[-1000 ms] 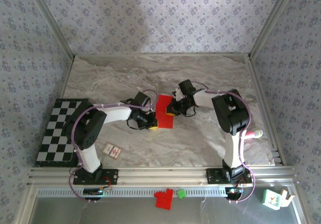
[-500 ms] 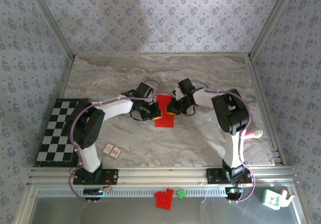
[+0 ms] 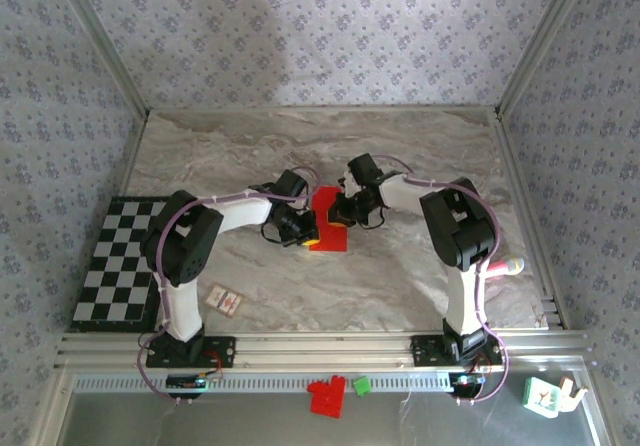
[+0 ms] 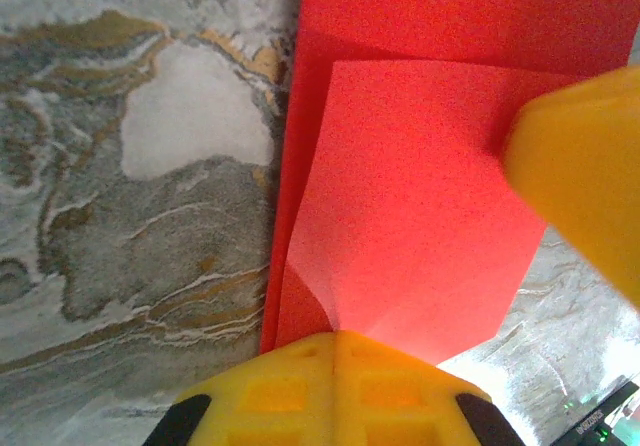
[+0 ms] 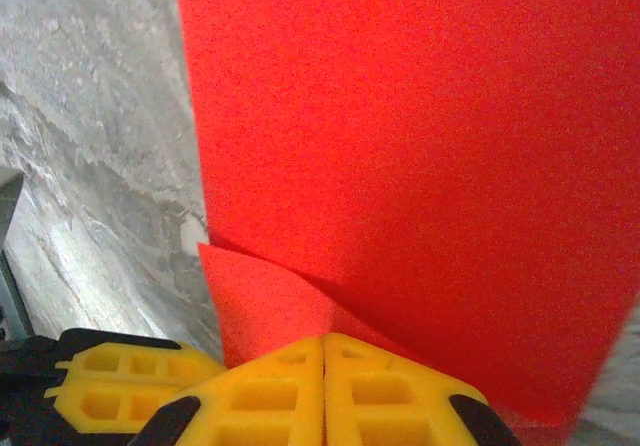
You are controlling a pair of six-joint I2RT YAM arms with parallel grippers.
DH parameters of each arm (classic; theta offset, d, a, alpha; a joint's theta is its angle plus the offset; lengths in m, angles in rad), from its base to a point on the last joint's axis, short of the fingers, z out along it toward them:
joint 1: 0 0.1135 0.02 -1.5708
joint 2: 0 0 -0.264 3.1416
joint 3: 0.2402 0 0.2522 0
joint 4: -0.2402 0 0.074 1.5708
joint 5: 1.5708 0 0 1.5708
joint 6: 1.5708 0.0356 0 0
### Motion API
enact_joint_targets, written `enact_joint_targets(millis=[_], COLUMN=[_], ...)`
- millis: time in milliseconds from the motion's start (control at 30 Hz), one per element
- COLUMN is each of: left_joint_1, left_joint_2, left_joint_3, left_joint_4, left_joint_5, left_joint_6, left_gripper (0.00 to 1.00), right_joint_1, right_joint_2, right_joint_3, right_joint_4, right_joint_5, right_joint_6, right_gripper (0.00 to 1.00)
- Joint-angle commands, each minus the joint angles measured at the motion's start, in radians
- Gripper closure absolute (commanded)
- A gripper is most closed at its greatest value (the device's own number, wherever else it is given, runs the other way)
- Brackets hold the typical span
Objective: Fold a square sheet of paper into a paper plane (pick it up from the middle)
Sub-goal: Fold the triangle a second time at the center of the table.
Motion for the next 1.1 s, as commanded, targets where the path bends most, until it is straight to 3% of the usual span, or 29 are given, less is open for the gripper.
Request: enact_joint_targets(millis=[0, 200, 533, 800, 900, 1067], left_joint_1=[-0.005, -0.004, 0.004, 0.004, 0.005, 0.006], left_joint_2=[0.038, 0.047, 0.074, 0.059, 0.029, -0.020], left_joint_3=[0.003, 0.006, -0.014, 0.018, 0.063, 0.135], left_joint_4=[-0.087, -0.114, -0.170, -0.146, -0.111, -0.058], left_joint_5=[-0.035, -0.042, -0.043, 0.001, 0.046, 0.062], left_joint_6=[-0.007, -0.023, -0.052, -0.027, -0.027, -0.051], left_gripper=[1.00, 1.00, 1.00, 1.00, 0.97, 0.80], right_joint_1=[0.034, 0.034, -0.172, -0.207, -0.190, -0.161], right_joint_2=[-0.017, 0.023, 0.028, -0.052, -0.116, -0.237], right_joint_3=[0.013, -0.018, -0.065, -0.051, -0.088, -0.208], right_joint_4=[-0.030, -0.008, 0.001, -0.039, -0.036, 0.029], right_joint_5=[0.031, 0.058, 0.065, 0.105, 0.119, 0.134], right_joint_6=[0.009, 0.026, -0.027, -0.034, -0.004, 0.179], right_gripper=[0.93, 0.93, 0.93, 0.91, 0.87, 0.64])
